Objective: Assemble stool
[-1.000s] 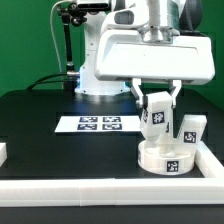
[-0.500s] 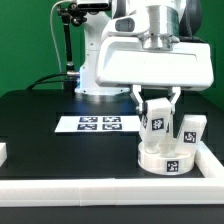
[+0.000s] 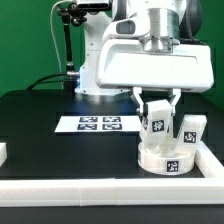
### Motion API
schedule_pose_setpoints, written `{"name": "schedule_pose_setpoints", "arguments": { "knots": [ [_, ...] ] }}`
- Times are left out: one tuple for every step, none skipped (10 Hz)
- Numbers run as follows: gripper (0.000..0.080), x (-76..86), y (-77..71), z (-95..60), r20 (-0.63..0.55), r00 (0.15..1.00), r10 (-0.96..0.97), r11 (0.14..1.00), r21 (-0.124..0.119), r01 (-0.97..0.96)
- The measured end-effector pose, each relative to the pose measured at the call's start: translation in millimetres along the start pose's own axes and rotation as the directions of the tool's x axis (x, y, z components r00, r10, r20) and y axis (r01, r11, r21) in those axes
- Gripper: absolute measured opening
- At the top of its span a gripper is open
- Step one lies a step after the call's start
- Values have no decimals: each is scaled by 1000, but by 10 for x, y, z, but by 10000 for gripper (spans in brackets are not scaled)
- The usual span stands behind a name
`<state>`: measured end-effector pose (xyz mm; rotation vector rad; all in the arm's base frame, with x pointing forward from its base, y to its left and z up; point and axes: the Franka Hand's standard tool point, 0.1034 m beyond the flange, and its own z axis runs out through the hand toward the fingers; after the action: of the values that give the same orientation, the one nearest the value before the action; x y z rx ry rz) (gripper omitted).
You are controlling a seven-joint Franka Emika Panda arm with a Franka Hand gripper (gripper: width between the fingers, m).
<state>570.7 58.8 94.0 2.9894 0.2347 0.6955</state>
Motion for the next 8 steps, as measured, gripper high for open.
{"name": "schedule_pose_setpoints", "arguments": {
  "knots": [
    [328, -19, -7, 16, 4, 1000, -1, 1000, 0, 1],
    [328, -34, -20, 29, 7, 1000, -4, 1000, 1, 4],
    [328, -48, -38, 40, 11, 1000, -6, 1000, 3, 6],
    [328, -58, -40, 48, 13, 1000, -6, 1000, 3, 6],
    [328, -72, -32, 61, 16, 1000, -5, 1000, 2, 5],
    [328, -72, -34, 61, 16, 1000, -6, 1000, 2, 6],
    [328, -72, -34, 61, 16, 1000, -6, 1000, 2, 6],
    [328, -73, -33, 62, 16, 1000, -6, 1000, 2, 6]
  ]
}}
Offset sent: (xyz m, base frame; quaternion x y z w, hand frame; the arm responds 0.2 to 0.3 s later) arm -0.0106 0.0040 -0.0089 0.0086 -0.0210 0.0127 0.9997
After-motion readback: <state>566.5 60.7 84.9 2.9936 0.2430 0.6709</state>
